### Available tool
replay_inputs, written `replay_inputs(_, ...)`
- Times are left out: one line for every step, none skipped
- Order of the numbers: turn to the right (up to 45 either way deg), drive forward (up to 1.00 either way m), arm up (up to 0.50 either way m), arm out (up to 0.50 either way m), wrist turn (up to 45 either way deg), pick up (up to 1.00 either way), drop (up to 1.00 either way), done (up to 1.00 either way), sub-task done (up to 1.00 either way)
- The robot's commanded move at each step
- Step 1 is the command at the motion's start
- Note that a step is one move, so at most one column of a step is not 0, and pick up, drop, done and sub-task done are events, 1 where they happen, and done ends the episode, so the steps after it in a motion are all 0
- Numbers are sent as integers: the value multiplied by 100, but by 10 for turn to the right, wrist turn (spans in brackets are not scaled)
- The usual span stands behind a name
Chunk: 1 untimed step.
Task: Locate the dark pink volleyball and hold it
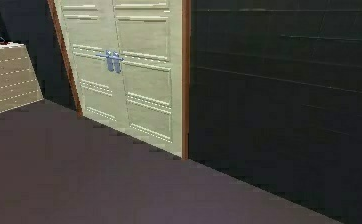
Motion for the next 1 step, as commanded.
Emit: replay_inputs(0,0,-30,0,0,0,0,0,0)
